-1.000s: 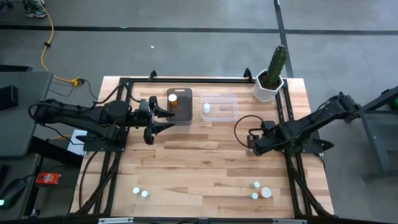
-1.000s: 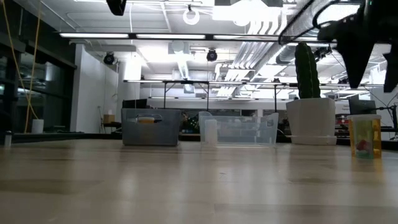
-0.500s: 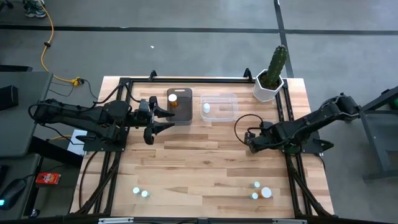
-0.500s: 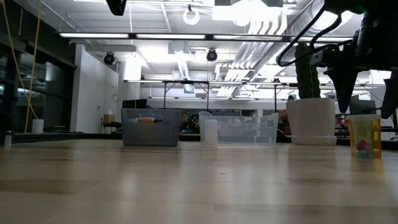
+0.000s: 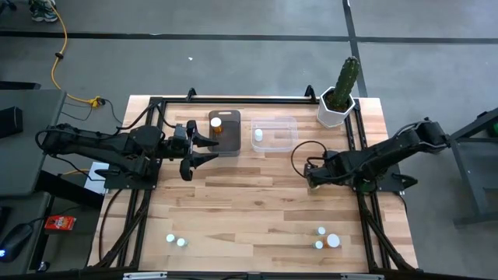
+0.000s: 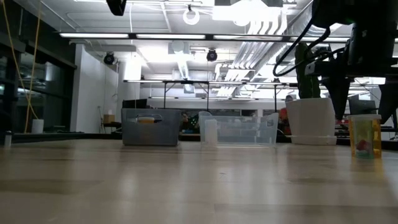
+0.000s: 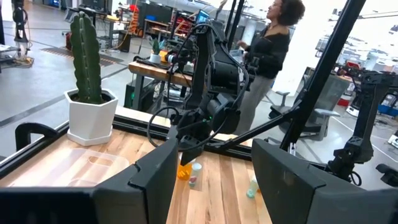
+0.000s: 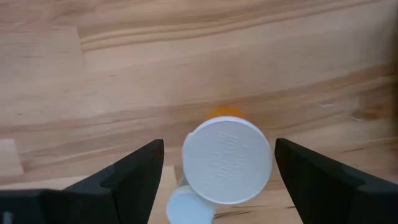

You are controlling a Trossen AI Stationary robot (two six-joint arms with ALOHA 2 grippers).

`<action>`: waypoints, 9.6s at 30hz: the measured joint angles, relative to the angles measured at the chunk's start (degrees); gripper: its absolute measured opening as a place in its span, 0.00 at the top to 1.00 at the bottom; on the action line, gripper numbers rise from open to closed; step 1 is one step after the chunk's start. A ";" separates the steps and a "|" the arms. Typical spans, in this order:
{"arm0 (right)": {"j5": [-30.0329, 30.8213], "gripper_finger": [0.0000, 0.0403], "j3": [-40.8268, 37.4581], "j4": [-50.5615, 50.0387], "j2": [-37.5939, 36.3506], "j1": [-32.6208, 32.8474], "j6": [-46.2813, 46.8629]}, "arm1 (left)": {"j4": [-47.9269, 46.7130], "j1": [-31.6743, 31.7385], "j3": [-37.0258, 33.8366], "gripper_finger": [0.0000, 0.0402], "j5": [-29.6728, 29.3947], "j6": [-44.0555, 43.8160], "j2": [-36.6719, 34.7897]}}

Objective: Pick and place medicine bottles into bin by pill shape (circle, oval)
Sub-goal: Put the top orange capsule bottle into the black bin, then put the bottom green capsule bottle into the black bin

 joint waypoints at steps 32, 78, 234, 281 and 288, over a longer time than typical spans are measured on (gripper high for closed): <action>3.64 0.48 6.13 -13.42 -6.02 0.07 -10.23 | 0.00 0.00 0.00 0.51 0.00 0.17 0.00; 0.03 0.48 30.38 45.08 11.57 -13.94 -96.56 | 2.75 -0.02 7.70 0.51 3.23 0.20 -0.04; 5.54 0.21 -0.66 61.95 -13.43 -7.48 -97.78 | -36.99 -46.99 7.85 0.51 3.47 -36.69 19.26; 6.20 0.21 -0.63 58.65 -13.43 -7.48 -96.27 | -38.10 -58.47 8.42 0.51 5.47 -77.41 41.39; 6.20 0.21 -0.63 58.65 -13.43 -7.48 -96.66 | -40.73 -58.38 14.19 0.51 4.77 -76.48 48.62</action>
